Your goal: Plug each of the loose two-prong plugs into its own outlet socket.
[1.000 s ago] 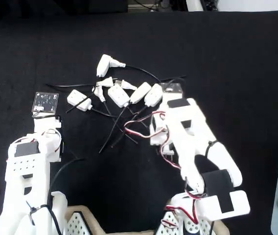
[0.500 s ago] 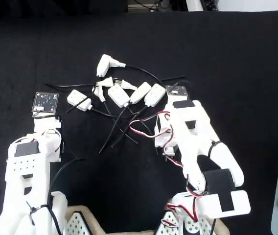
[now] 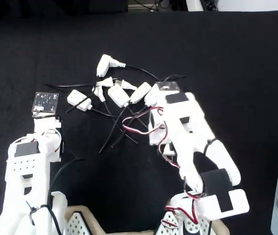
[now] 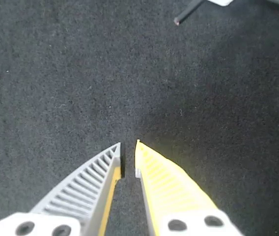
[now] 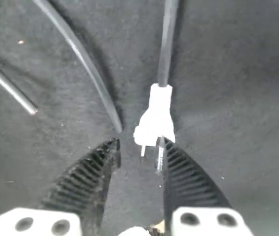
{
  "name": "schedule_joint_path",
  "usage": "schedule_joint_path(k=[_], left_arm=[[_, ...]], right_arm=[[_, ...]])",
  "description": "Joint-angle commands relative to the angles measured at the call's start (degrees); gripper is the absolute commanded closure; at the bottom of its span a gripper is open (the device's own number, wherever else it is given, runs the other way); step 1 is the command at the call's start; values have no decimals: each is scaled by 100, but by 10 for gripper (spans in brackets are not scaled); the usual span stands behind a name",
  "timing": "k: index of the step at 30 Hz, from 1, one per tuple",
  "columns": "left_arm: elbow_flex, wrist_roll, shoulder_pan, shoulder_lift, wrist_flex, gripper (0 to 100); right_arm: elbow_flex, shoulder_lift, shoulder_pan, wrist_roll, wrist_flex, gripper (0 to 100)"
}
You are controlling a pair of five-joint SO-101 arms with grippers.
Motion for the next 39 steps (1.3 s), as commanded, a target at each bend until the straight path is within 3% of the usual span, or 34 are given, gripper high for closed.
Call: schedule_joint_path(k=[1, 6, 12, 21, 25, 28, 36, 39], left_arm=[[-40, 18, -48, -105, -105, 934], [-40, 18, -48, -105, -105, 934], [-40, 18, -48, -105, -105, 934], [-40, 18, -48, -105, -105, 934], [-40, 18, -48, -105, -105, 934], [-40, 18, -48, -105, -105, 934], [-40, 18, -48, -105, -105, 934], [-40, 18, -48, -105, -105, 934]], right_arm=[[101, -136, -70, 26, -396, 872], [884, -127, 396, 114, -1354, 872], [1209, -127, 879, 589, -1530, 874], [1279, -127, 818, 589, -1538, 877], [1235, -189, 809, 598, -1538, 992], [1182, -382, 782, 598, -1495, 988], [1209, -1938, 440, 607, -1055, 987], [1209, -2642, 422, 1020, -967, 987]])
